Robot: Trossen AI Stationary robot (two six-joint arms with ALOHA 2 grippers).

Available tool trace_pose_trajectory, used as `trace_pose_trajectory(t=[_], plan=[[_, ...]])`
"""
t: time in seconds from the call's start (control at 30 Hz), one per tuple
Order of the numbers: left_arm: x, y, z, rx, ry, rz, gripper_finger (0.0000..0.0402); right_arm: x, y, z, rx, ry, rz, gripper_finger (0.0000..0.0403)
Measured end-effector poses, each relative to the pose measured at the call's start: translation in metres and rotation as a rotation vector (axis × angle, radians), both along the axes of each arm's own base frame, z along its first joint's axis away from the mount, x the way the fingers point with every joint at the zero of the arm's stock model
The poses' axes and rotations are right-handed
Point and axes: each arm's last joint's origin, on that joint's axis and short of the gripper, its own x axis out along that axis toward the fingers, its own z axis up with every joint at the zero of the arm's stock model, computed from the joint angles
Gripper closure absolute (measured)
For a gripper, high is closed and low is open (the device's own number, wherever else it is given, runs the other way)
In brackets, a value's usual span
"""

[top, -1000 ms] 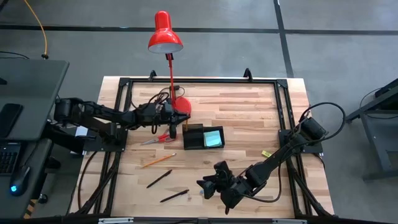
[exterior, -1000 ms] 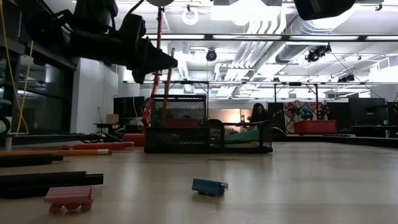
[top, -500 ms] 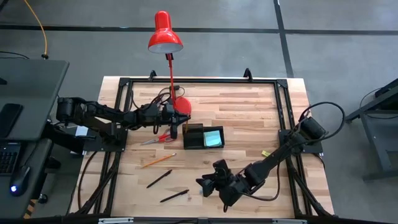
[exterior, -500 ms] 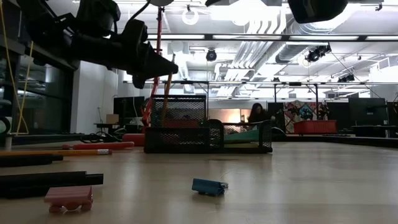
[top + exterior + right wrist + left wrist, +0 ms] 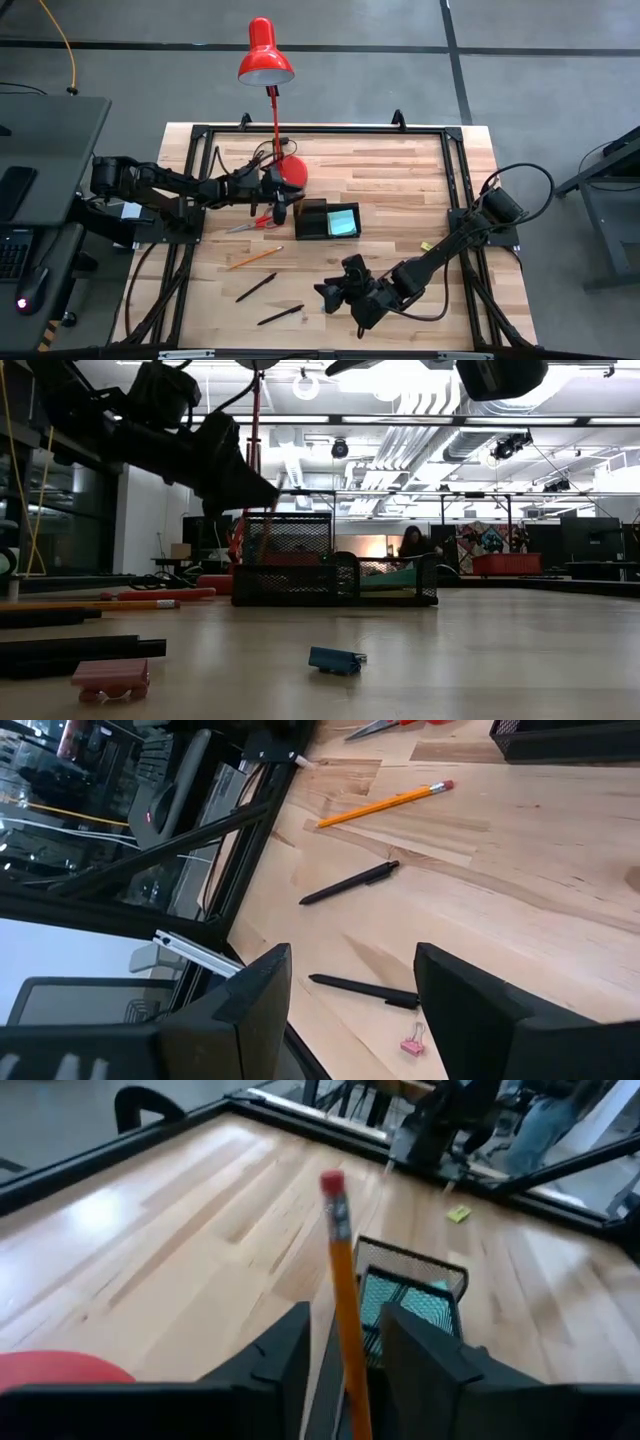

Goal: Pick and place office supplies into organizer
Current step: Put the orange pencil into the black desk organizer

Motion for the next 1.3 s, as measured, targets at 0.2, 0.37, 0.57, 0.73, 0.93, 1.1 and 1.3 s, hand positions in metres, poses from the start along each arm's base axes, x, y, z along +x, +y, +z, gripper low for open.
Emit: trace_pose_trajectory(t=[0.2,0.37,0.57,0.73,0.93,1.1,1.3], plan=[[0.002,-0.001,0.005,0.007,-0.058,-0.036,0.0246,0.000,0.000,0.000,-0.001,0.000,-0.001,0.0203],[0.004,-0.002,0.013,-0.015,-0.149,-0.085,0.0226,0.001,-0.003,-0.001,-0.008,0.009,-0.009,0.0203],[0.006,-0.007,0.022,-0.123,-0.250,-0.264,0.0215,0.005,-0.008,-0.001,0.008,0.033,0.029,0.0203],[0.005,-0.015,0.023,-0.204,-0.253,-0.512,0.0229,0.006,-0.008,-0.002,-0.008,0.051,0.066,0.0203],[0.006,-0.037,0.022,-0.261,-0.226,-0.747,0.0260,0.004,-0.007,-0.002,-0.010,0.061,0.088,0.0203],[0.008,-0.063,0.019,-0.310,-0.179,-0.839,0.0279,0.002,-0.004,-0.005,0.016,0.106,0.146,0.0203],[0.005,-0.099,0.007,-0.391,-0.031,-0.898,0.0287,-0.005,0.004,-0.007,0.034,0.155,0.213,0.0203]])
